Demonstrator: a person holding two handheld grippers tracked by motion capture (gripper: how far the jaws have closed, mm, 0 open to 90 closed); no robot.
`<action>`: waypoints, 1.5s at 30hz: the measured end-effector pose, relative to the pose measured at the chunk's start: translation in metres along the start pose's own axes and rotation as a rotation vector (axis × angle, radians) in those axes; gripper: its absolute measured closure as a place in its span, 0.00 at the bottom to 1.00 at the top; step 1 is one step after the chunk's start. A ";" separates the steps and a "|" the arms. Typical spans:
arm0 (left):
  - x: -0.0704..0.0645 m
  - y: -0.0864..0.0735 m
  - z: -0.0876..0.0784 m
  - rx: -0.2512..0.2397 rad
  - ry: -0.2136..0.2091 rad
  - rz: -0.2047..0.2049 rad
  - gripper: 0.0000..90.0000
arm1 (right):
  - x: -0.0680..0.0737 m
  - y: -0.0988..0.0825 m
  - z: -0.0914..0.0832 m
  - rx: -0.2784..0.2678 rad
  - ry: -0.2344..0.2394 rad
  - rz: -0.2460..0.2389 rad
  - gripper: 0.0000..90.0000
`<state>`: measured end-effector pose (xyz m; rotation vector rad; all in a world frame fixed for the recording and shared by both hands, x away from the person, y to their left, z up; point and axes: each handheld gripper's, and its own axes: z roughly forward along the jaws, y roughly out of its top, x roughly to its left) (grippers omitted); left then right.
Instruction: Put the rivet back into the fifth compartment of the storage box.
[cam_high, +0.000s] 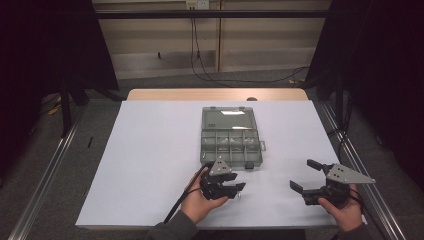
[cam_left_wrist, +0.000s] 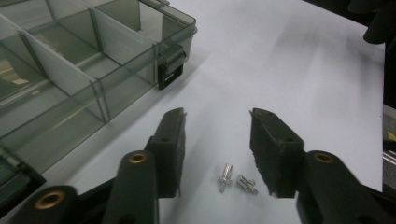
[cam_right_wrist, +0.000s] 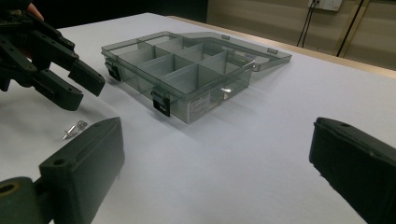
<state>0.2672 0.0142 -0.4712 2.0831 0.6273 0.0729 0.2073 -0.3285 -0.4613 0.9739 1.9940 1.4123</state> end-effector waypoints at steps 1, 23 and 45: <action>0.000 0.000 0.001 0.008 -0.010 -0.002 0.67 | 0.000 0.000 0.000 0.000 0.000 0.000 0.03; -0.001 -0.005 0.011 0.100 -0.019 -0.008 0.87 | 0.000 0.000 0.000 -0.004 -0.003 -0.002 0.03; 0.005 -0.005 0.005 0.095 -0.013 -0.062 0.97 | 0.000 0.000 0.000 -0.004 -0.003 0.001 0.03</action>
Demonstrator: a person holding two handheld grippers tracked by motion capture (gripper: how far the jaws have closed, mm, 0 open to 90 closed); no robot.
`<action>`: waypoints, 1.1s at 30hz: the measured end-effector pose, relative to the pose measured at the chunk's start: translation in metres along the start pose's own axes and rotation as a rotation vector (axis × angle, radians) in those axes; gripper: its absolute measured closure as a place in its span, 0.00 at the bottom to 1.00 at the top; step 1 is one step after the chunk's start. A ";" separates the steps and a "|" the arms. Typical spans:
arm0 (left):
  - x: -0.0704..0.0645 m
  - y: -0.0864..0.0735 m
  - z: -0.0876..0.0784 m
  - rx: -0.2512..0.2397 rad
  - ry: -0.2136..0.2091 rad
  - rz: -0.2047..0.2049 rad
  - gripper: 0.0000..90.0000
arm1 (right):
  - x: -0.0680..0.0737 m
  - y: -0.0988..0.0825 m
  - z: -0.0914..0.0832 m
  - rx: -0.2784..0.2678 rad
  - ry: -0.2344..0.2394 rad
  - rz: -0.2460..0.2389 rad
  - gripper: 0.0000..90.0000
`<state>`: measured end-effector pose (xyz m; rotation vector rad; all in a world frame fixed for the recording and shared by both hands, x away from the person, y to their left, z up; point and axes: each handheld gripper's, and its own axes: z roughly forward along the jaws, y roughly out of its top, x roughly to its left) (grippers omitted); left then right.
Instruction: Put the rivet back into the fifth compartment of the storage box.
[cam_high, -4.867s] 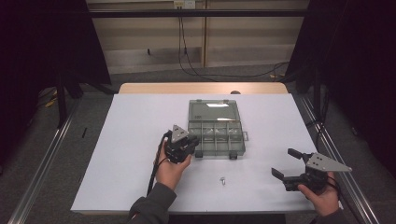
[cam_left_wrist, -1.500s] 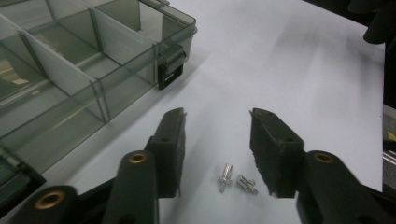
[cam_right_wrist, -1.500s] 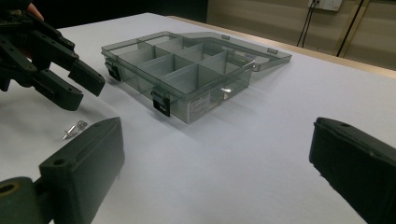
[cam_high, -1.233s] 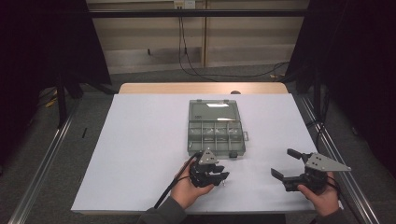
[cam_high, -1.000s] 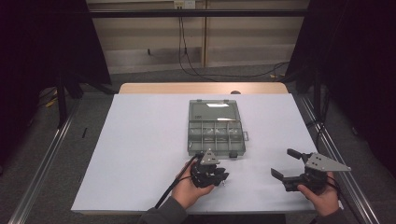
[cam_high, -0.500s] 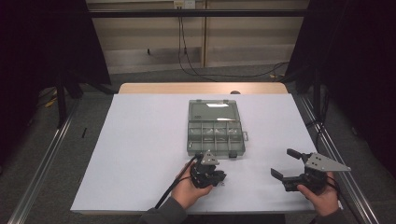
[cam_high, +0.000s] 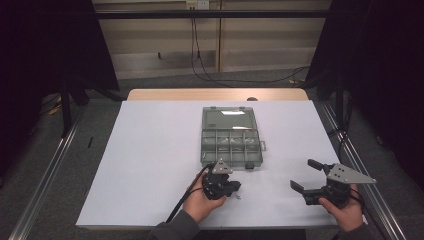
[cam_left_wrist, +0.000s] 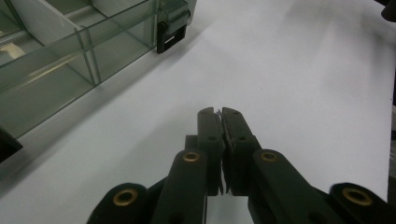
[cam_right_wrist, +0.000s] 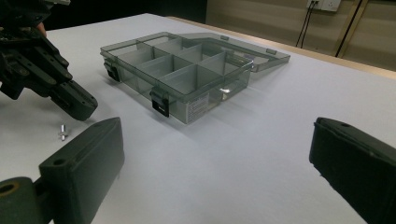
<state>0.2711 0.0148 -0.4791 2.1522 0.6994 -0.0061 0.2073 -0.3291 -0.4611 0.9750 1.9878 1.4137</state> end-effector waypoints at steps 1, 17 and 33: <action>0.000 0.000 0.001 -0.018 -0.007 -0.010 0.97 | 0.000 0.000 0.000 -0.001 0.000 0.000 0.03; 0.015 0.009 -0.024 -0.191 0.027 -0.058 0.97 | 0.000 0.000 -0.001 0.002 -0.003 0.004 0.03; 0.030 0.014 -0.041 -0.292 0.094 -0.084 0.97 | -0.001 0.000 -0.001 -0.002 -0.003 0.000 0.03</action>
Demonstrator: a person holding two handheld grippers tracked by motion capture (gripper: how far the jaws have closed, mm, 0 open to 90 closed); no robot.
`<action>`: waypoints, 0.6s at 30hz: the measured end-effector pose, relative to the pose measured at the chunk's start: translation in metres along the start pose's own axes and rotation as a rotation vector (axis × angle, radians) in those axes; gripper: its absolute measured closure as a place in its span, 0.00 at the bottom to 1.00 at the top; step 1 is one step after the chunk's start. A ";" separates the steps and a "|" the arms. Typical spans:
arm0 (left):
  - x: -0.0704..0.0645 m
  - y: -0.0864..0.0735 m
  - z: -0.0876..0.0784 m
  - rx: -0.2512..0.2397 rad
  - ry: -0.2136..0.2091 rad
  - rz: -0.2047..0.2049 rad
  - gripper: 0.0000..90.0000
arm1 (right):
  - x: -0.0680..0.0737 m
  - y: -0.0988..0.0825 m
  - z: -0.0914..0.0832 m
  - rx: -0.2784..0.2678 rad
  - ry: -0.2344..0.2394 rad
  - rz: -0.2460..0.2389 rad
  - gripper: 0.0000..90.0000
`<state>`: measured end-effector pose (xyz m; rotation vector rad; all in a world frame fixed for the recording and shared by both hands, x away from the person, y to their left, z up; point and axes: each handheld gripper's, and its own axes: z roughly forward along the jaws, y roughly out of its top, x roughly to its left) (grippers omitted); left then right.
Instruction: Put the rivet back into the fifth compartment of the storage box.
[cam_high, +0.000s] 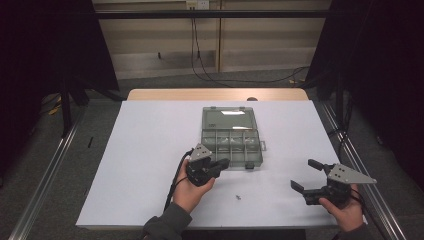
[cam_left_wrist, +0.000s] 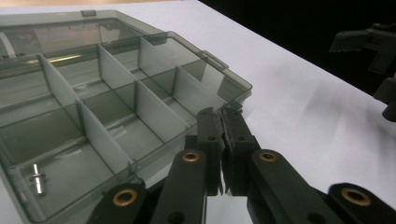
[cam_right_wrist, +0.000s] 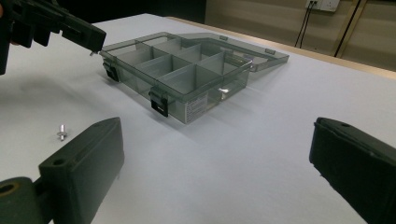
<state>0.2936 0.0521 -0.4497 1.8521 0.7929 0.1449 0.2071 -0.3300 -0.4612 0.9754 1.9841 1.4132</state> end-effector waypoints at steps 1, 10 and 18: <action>0.001 0.000 0.000 -0.005 0.004 -0.001 0.97 | 0.000 0.000 0.000 0.001 0.000 0.000 0.03; 0.011 0.002 -0.003 -0.044 0.040 -0.004 0.97 | 0.000 0.000 0.000 -0.002 0.000 0.000 0.03; 0.019 0.004 -0.004 -0.068 0.090 -0.004 0.97 | 0.000 0.000 -0.001 0.000 -0.003 0.003 0.03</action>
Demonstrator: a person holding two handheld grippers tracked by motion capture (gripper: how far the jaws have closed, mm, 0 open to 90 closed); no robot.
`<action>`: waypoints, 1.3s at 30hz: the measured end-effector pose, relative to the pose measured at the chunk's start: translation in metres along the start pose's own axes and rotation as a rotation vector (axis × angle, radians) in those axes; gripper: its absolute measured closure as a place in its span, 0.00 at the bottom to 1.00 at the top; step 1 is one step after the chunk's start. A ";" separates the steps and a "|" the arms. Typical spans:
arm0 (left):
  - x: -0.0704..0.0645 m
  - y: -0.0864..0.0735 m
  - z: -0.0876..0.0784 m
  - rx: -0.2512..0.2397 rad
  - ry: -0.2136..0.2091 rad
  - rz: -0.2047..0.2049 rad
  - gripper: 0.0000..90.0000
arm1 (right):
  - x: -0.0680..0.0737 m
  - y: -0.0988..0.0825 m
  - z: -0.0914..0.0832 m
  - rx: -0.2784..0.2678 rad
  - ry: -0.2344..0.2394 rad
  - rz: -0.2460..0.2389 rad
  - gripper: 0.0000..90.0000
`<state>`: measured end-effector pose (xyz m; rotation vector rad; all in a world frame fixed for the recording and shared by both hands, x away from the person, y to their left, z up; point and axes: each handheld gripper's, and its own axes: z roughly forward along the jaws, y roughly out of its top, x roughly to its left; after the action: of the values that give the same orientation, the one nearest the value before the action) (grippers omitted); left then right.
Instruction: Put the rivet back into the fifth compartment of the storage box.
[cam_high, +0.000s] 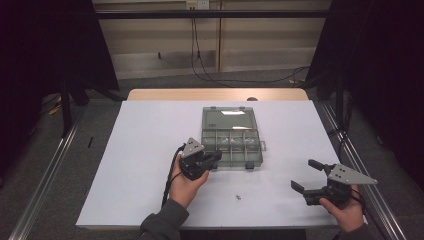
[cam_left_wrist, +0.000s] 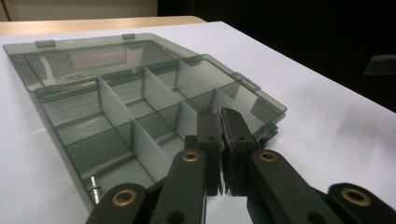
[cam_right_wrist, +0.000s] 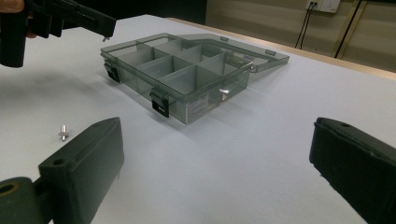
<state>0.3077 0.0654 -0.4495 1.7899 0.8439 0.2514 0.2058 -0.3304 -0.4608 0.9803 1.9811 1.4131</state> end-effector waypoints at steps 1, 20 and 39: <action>0.001 0.000 0.000 -0.001 0.009 -0.003 0.97 | 0.000 0.000 0.000 -0.001 -0.002 0.002 0.03; 0.015 -0.003 0.004 -0.033 0.114 0.015 0.96 | -0.001 0.000 -0.001 -0.004 0.000 -0.004 0.03; 0.015 -0.006 0.003 -0.033 0.087 0.011 0.88 | -0.001 0.000 -0.001 -0.004 0.003 0.000 0.03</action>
<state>0.3176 0.0733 -0.4593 1.7637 0.8868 0.3499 0.2051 -0.3316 -0.4605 0.9770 1.9798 1.4186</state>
